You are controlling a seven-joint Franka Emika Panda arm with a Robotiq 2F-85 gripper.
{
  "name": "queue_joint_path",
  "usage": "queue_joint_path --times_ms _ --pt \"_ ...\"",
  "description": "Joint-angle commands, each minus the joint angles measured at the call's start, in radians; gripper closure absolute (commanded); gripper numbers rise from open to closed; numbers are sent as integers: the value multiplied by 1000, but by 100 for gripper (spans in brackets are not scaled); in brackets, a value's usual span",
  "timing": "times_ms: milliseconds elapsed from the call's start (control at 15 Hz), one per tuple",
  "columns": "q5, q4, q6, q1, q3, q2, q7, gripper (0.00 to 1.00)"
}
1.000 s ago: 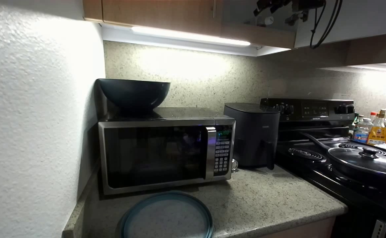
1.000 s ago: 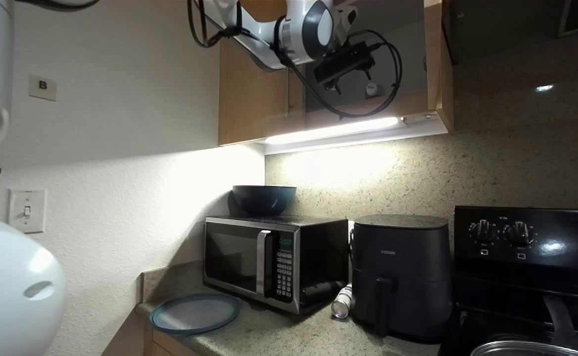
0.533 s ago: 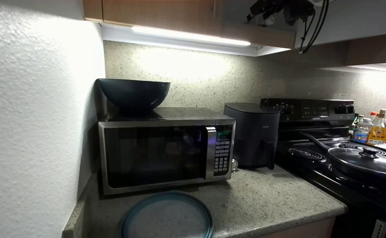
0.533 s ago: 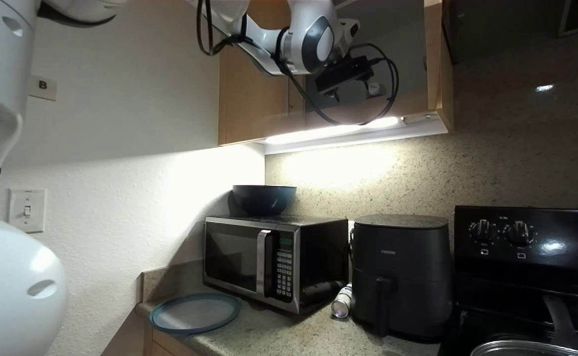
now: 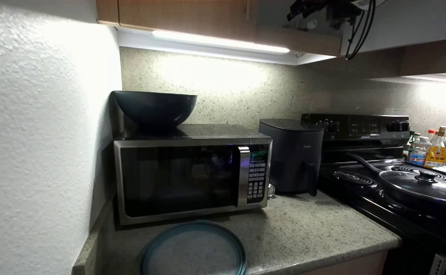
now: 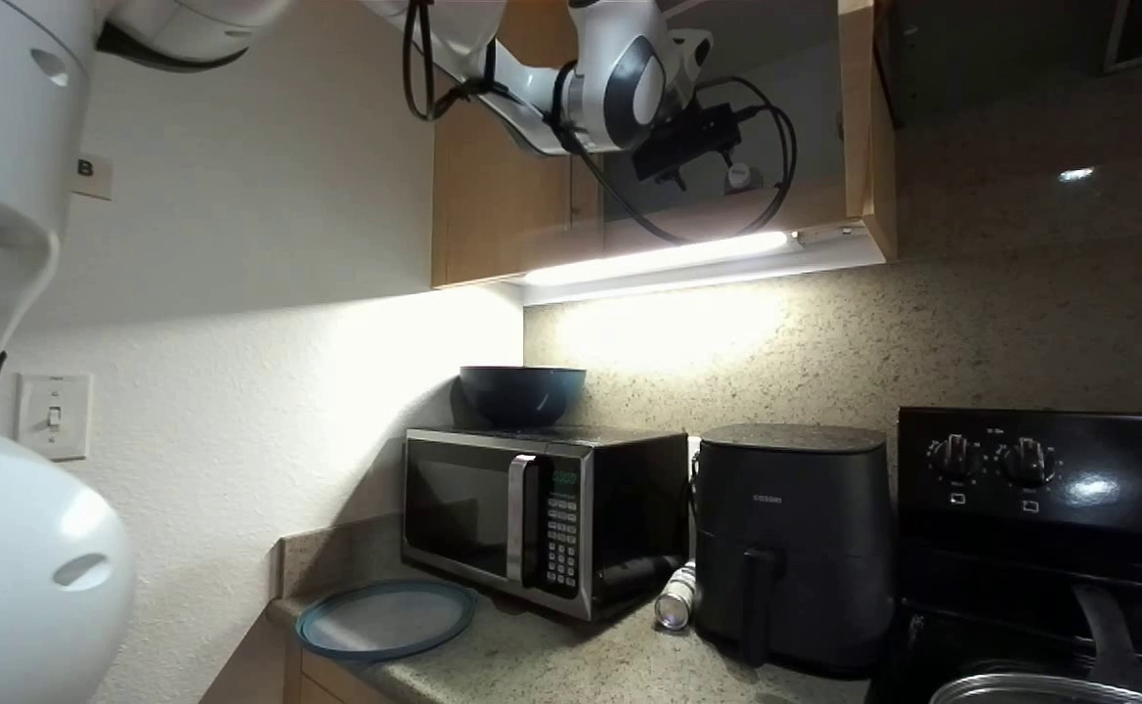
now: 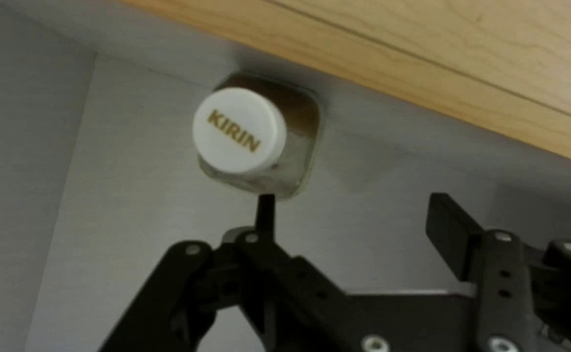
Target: Take the bottle out of the open cabinet and place it on the countertop next to the microwave
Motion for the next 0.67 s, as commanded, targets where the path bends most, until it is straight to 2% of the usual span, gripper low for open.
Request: queue_joint_path --times_ms 0,67,200,600 --pt "-144 -25 -48 -80 45 -51 91 0" --pt "-67 1 -10 -15 -6 -7 38 8" --pt "-115 1 -24 -55 18 -21 71 0" --pt "-144 -7 -32 -70 11 -14 95 0"
